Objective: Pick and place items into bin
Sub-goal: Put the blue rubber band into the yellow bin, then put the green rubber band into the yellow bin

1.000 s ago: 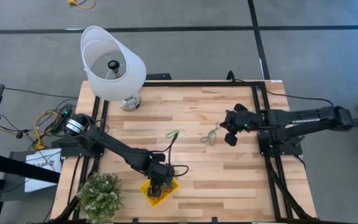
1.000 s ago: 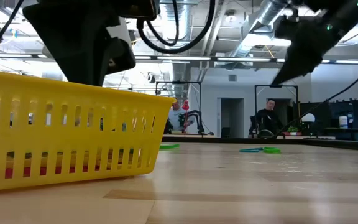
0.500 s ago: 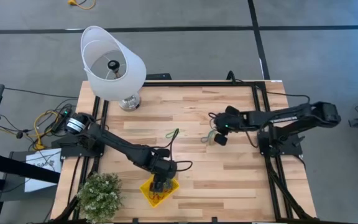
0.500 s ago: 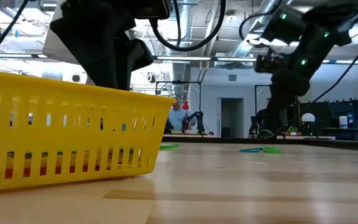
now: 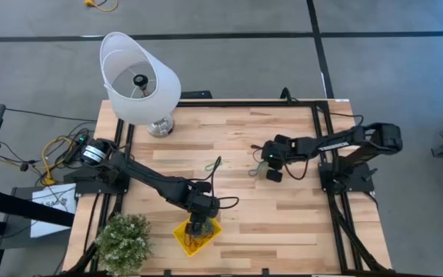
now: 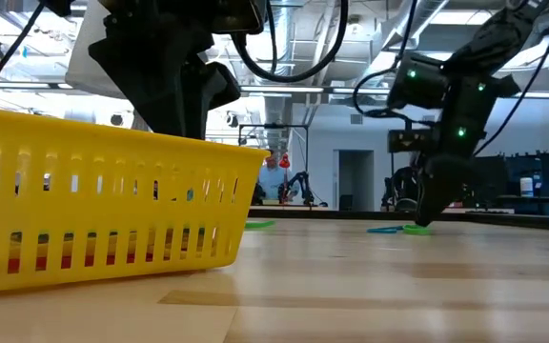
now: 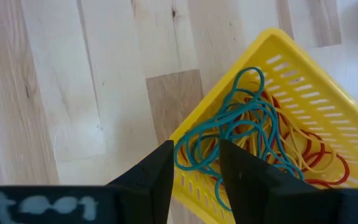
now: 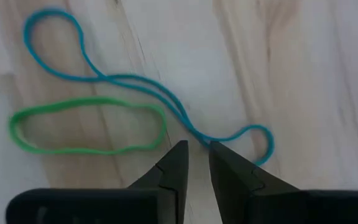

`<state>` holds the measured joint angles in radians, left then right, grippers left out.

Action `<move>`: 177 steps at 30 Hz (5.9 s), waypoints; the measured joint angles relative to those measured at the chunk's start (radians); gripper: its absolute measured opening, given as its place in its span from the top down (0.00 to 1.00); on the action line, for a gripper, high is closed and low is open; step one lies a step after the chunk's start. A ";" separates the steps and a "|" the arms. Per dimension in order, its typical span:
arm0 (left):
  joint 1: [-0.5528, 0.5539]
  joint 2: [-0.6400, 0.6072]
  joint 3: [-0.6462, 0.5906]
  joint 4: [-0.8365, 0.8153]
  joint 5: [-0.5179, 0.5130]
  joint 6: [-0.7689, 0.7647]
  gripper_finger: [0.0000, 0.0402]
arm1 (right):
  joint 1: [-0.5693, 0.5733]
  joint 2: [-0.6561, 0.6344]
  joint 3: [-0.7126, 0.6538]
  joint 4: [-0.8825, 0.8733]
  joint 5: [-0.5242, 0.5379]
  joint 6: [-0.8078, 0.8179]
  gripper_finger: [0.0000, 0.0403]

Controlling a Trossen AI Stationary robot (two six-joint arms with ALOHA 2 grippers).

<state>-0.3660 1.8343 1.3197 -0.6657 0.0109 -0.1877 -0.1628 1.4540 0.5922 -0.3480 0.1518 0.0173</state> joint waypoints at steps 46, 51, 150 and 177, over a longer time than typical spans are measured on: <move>0.000 0.000 0.000 0.002 0.000 0.011 0.71 | -0.074 0.105 0.007 0.140 -0.118 -0.095 1.00; 0.000 0.000 0.000 0.002 0.000 0.010 0.71 | -0.037 0.003 0.016 0.130 -0.078 -0.051 1.00; 0.383 -0.313 -0.454 0.652 -0.136 0.141 0.71 | 0.178 -0.721 -0.228 0.125 -0.041 0.116 0.77; 0.412 -0.019 -0.451 0.663 -0.198 -0.104 0.71 | 0.178 -0.592 -0.234 0.276 -0.027 0.107 0.77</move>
<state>0.0455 1.8151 0.8692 -0.0031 -0.1872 -0.2922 0.0154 0.8624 0.3584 -0.0718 0.1249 0.1238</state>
